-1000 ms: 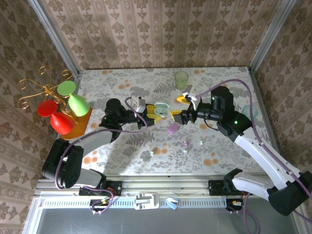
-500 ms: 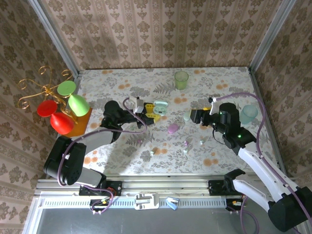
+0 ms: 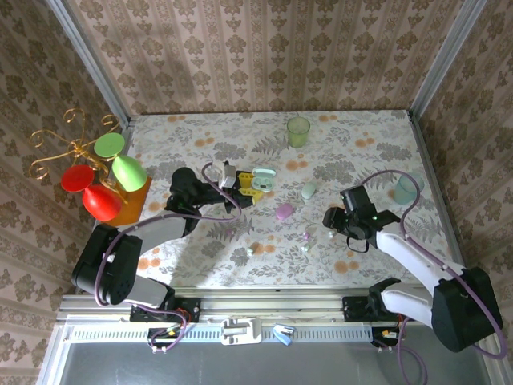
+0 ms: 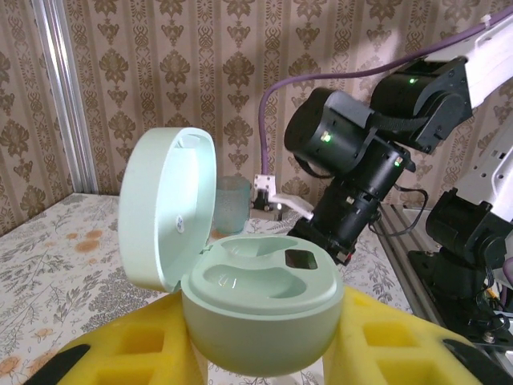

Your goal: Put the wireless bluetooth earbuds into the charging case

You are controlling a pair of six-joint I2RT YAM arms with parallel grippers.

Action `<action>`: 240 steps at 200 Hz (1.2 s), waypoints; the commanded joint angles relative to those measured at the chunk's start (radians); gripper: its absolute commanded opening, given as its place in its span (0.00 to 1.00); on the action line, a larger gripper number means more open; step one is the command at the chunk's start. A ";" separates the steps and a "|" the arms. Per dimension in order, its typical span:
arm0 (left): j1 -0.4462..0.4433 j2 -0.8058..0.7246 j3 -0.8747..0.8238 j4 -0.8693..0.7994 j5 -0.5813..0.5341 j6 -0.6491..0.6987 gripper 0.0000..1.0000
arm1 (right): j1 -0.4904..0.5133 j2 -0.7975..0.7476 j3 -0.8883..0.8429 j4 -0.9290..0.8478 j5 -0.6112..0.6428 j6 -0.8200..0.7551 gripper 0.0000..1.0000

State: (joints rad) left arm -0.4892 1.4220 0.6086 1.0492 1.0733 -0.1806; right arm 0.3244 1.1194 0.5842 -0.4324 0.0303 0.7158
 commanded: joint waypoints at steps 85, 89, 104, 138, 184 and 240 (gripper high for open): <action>0.006 -0.057 -0.015 0.013 0.017 0.008 0.31 | 0.010 0.202 -0.007 0.120 -0.073 0.103 0.47; 0.006 -0.059 -0.015 0.009 0.017 0.010 0.31 | 0.011 0.207 -0.007 0.124 -0.073 0.103 0.47; 0.006 -0.064 -0.017 -0.004 0.015 0.019 0.30 | 0.011 0.226 -0.006 0.134 -0.075 0.100 0.46; 0.006 -0.068 -0.017 -0.010 0.015 0.024 0.31 | 0.013 0.266 0.004 0.161 -0.090 0.077 0.41; 0.006 -0.071 -0.020 -0.015 0.014 0.029 0.31 | 0.036 0.325 0.048 0.138 -0.086 0.031 0.32; 0.006 -0.075 -0.027 -0.017 0.010 0.033 0.31 | 0.106 0.280 0.117 -0.073 0.148 -0.035 0.40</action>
State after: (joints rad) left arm -0.4892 1.3788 0.5938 1.0245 1.0729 -0.1719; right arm 0.3805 1.4002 0.6495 -0.3973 0.0357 0.7212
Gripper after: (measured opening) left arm 0.343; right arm 0.387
